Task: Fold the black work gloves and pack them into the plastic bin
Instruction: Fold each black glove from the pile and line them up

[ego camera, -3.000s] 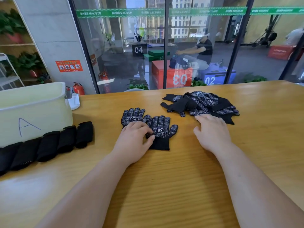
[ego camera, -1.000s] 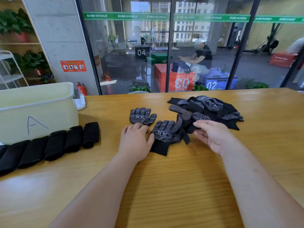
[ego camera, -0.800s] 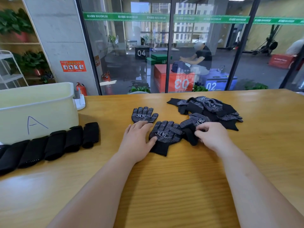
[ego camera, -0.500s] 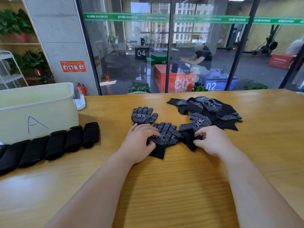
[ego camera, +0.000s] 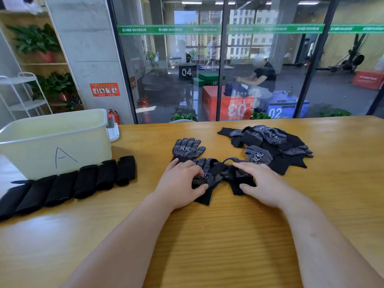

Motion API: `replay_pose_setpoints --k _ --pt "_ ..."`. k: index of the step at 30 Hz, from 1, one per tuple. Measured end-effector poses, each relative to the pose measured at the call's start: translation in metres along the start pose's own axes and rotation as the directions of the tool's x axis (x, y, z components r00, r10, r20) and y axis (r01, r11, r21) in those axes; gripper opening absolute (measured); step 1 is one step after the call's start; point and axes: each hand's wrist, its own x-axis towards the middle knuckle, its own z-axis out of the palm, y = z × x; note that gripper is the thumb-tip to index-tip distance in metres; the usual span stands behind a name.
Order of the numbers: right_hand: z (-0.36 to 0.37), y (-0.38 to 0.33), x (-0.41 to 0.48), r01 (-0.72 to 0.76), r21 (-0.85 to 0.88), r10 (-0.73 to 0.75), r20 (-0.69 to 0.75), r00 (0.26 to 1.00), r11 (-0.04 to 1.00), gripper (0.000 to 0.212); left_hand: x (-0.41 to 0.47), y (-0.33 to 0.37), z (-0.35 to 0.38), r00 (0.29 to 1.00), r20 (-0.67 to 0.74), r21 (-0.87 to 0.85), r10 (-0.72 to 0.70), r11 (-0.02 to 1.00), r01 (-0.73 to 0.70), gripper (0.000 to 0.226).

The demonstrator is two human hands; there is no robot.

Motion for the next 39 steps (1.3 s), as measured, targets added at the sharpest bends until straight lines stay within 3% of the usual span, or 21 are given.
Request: replay_pose_setpoints --k 5,8,16,20,25,30,33,36,39 --pt "0.005 -0.001 0.001 -0.047 -0.039 0.05 0.072 0.996 0.998 0.085 -0.013 0.001 -0.007 0.999 0.041 0.087 -0.034 0.996 0.03 0.045" --pt "0.007 -0.005 0.0 -0.057 -0.091 0.067 0.11 0.992 0.994 0.081 -0.021 0.001 -0.005 0.999 0.008 0.093 -0.037 0.995 0.037 0.048" --pt "0.012 -0.016 0.002 -0.226 -0.248 0.216 -0.067 0.974 0.942 0.078 -0.02 0.0 -0.005 0.996 0.058 0.114 -0.063 0.992 0.056 0.065" --pt "0.015 -0.019 0.004 -0.166 -0.213 0.137 -0.144 0.98 0.963 0.073 -0.015 -0.001 -0.004 0.995 0.041 0.137 -0.09 0.987 0.083 0.067" --pt "0.024 -0.028 0.009 -0.1 -0.197 0.081 -0.102 0.992 0.975 0.062 -0.002 -0.004 0.001 0.957 0.214 0.112 -0.197 0.978 0.176 0.066" --pt "0.032 -0.03 0.015 -0.059 -0.196 0.041 -0.091 0.995 0.979 0.06 0.029 -0.014 0.006 0.946 0.256 0.176 -0.198 0.972 0.156 0.067" --pt "0.031 -0.028 0.018 -0.022 -0.117 0.002 -0.17 0.986 0.993 0.058 0.042 -0.018 0.014 0.955 0.174 0.213 -0.238 0.956 0.2 0.069" --pt "0.028 -0.014 0.024 -0.179 -0.124 0.134 -0.307 0.942 0.976 0.058 0.047 -0.009 0.02 0.969 -0.094 0.234 -0.227 0.942 0.243 0.063" --pt "0.032 -0.003 0.029 -0.331 -0.163 0.299 -0.192 0.935 0.93 0.065 0.047 0.01 0.024 0.961 -0.25 0.138 -0.121 0.977 0.16 0.053"
